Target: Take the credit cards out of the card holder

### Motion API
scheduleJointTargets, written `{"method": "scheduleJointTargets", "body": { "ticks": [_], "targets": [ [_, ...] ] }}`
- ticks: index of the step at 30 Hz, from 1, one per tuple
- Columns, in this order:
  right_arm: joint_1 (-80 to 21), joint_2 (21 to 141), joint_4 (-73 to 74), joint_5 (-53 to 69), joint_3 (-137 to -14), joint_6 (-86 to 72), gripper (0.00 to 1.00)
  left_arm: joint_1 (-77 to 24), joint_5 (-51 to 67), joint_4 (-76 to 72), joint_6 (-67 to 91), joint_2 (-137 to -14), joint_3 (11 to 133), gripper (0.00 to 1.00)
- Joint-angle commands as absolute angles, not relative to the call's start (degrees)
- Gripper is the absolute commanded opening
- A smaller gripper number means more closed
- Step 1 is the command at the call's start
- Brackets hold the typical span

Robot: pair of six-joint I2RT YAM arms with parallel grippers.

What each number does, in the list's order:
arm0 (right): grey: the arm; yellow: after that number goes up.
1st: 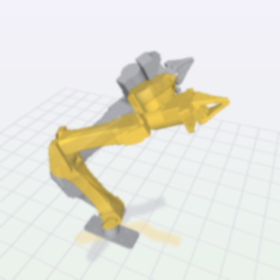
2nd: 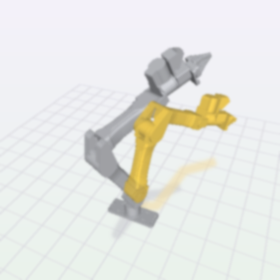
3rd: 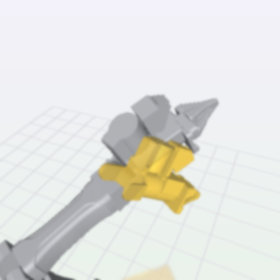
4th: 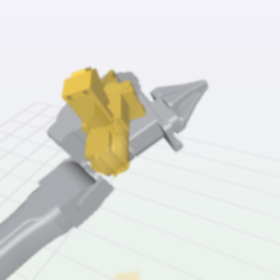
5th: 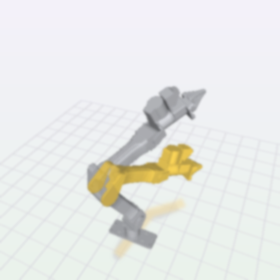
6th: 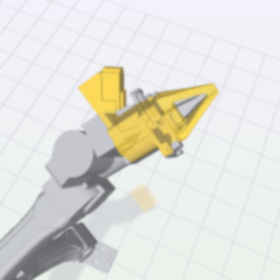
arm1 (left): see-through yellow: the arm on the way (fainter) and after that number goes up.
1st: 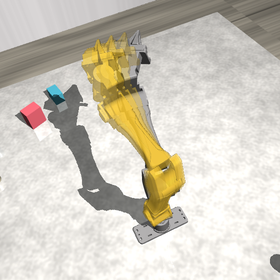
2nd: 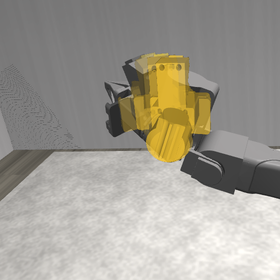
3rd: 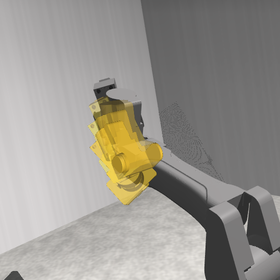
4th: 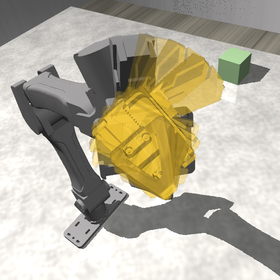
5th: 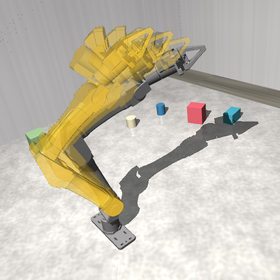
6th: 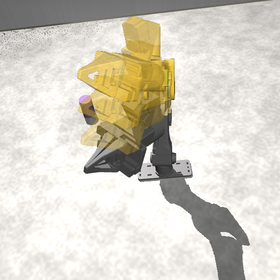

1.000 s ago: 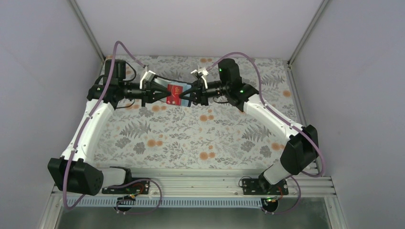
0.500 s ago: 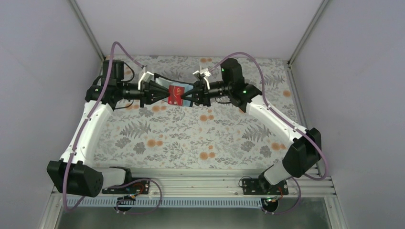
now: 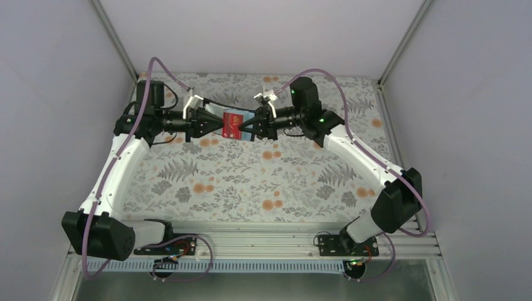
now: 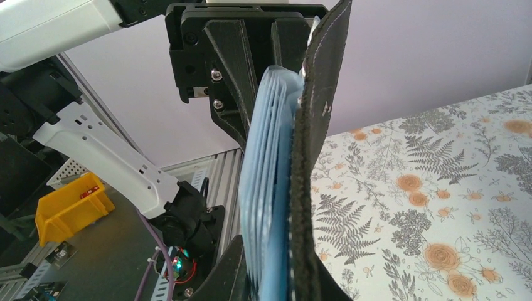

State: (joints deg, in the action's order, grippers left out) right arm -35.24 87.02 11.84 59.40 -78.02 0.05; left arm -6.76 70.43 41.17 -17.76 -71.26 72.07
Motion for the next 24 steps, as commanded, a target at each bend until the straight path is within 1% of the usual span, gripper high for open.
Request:
{"method": "scheduleJointTargets", "body": {
  "ticks": [1, 12, 13, 15, 19, 20, 24],
  "targets": [
    [-35.33, 85.90, 8.99, 65.33, -79.37, 0.30, 0.04, -7.13, 64.38, 37.85, -15.76, -71.67, 70.72, 0.13],
    [-35.68, 86.95, 8.52, 66.26, -79.71, 0.18, 0.04, -10.36, 64.69, 37.71, -16.09, -73.29, 70.97, 0.13],
    [-35.68, 86.99, 8.51, 66.30, -79.75, 0.22, 0.04, -10.52, 64.93, 37.97, -16.35, -73.34, 71.02, 0.12],
    [-35.72, 87.13, 8.88, 66.53, -80.00, 0.48, 0.04, -10.64, 65.97, 38.53, -16.93, -73.40, 71.30, 0.03],
    [-35.60, 86.82, 10.34, 66.26, -79.89, 2.29, 0.04, -10.63, 70.48, 41.96, -20.63, -73.01, 72.74, 0.02],
    [-35.49, 86.68, 10.75, 65.89, -79.69, 2.86, 0.06, -10.37, 71.17, 42.94, -21.66, -72.75, 73.37, 0.02],
    [-34.61, 86.03, 11.08, 64.50, -78.20, 3.07, 0.20, -8.23, 71.66, 42.61, -21.27, -71.92, 73.78, 0.02]
  ]
}}
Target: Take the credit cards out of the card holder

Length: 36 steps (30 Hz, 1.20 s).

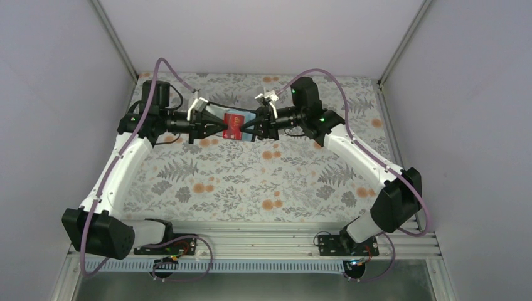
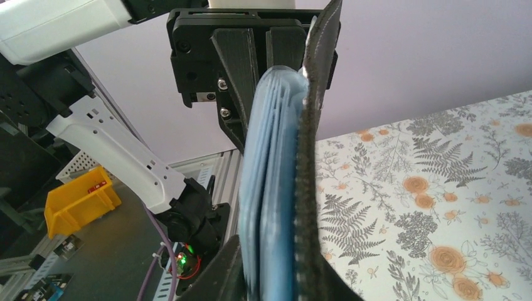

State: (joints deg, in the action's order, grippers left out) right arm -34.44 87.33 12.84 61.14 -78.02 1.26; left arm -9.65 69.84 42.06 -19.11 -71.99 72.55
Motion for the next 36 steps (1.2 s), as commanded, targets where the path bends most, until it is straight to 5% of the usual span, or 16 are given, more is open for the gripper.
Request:
{"method": "scheduleJointTargets", "body": {
  "ticks": [1, 7, 12, 36],
  "targets": [
    [-34.49, 86.06, 11.27, 64.53, -78.14, 3.06, 0.22, -7.92, 71.57, 42.37, -21.18, -71.76, 73.42, 0.02],
    [-34.13, 85.65, 11.82, 64.35, -77.30, 3.42, 0.27, -7.22, 71.63, 43.10, -22.05, -71.27, 73.37, 0.03],
    [-34.08, 86.17, 10.50, 64.43, -77.46, 1.88, 0.05, -7.03, 72.28, 43.67, -22.56, -71.08, 73.34, 0.02],
    [-25.75, 82.89, 12.16, 63.50, -72.32, 1.05, 0.04, -6.22, 71.92, 43.90, -23.06, -71.26, 72.80, 0.02]
  ]
}}
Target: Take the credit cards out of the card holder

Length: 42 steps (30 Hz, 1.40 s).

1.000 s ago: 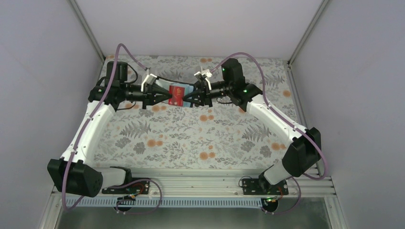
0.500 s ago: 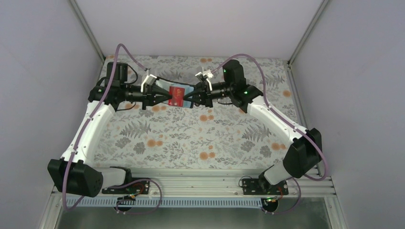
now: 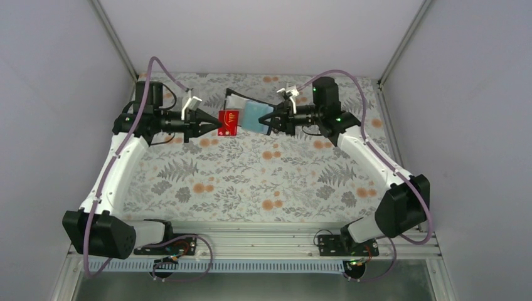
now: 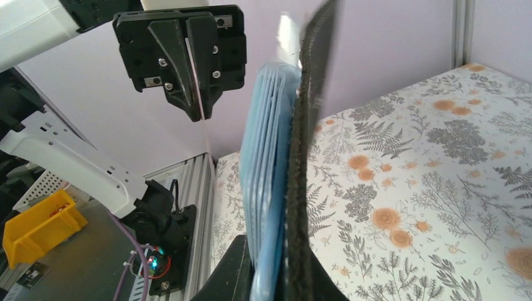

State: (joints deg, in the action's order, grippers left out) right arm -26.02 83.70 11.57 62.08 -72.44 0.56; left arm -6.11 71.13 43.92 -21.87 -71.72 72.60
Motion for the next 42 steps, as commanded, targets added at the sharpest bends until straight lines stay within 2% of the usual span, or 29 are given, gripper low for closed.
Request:
{"method": "scheduleJointTargets", "body": {
  "ticks": [1, 4, 8, 12, 16, 22, 30, 42],
  "targets": [
    [-25.91, 83.02, 12.37, 64.03, -72.42, 1.36, 0.04, -6.24, 71.85, 43.92, -23.03, -71.45, 72.90, 0.02],
    [-25.80, 82.85, 12.28, 63.46, -72.53, 1.47, 0.04, -6.22, 70.62, 44.41, -23.60, -71.80, 73.50, 0.02],
    [-23.42, 84.68, 13.31, 52.36, -74.92, -6.03, 0.04, -6.24, 64.44, 44.01, -22.59, -72.01, 73.60, 0.02],
    [-18.65, 84.80, 13.15, 42.01, -73.67, -14.91, 0.04, -8.68, 48.37, 44.78, -24.81, -73.33, 73.23, 0.02],
    [-17.70, 82.99, 16.88, 28.88, -73.90, -16.09, 0.04, -12.85, 35.73, 53.74, -34.68, -79.33, 75.08, 0.02],
    [-17.16, 81.66, 19.07, 25.09, -73.69, -15.01, 0.04, -15.31, 20.55, 60.84, -43.53, -86.34, 79.29, 0.02],
    [-17.21, 82.10, 19.92, 24.81, -73.58, -13.39, 0.04, -29.13, 3.19, 67.77, -47.63, -94.20, 76.34, 0.02],
    [-17.17, 81.65, 21.10, 24.58, -73.02, -12.42, 0.04, -34.78, -3.23, 67.67, -59.21, -103.31, 78.81, 0.02]
  ]
}}
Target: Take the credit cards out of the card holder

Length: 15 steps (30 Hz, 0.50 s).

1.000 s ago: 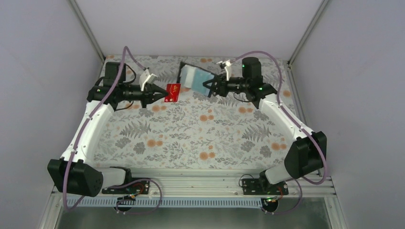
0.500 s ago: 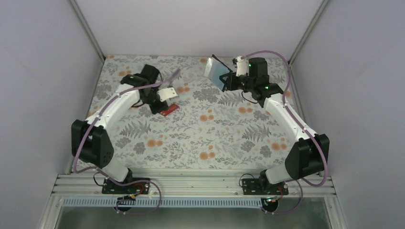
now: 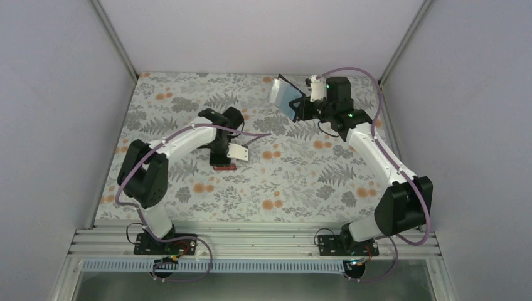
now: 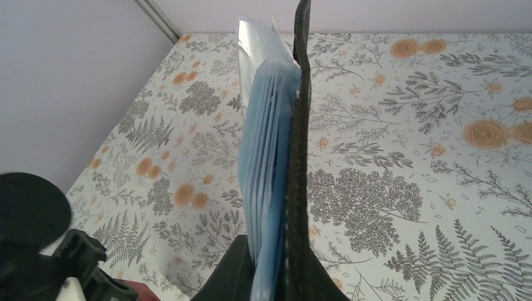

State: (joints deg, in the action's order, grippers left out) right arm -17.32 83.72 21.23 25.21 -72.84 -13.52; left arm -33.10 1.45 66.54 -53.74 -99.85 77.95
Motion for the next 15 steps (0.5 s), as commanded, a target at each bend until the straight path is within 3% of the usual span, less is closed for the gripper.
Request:
{"method": "scheduleJointTargets", "body": {
  "ticks": [1, 15],
  "targets": [
    [-17.19, 81.54, 21.19, 24.24, -72.96, -12.27, 0.04, -34.80, -3.73, 67.22, -59.55, -104.03, 78.98, 0.02],
    [-17.15, 81.89, 21.26, 24.67, -72.90, -11.82, 0.04, -34.21, -3.58, 65.99, -63.02, -111.18, 85.17, 0.02]
  ]
}}
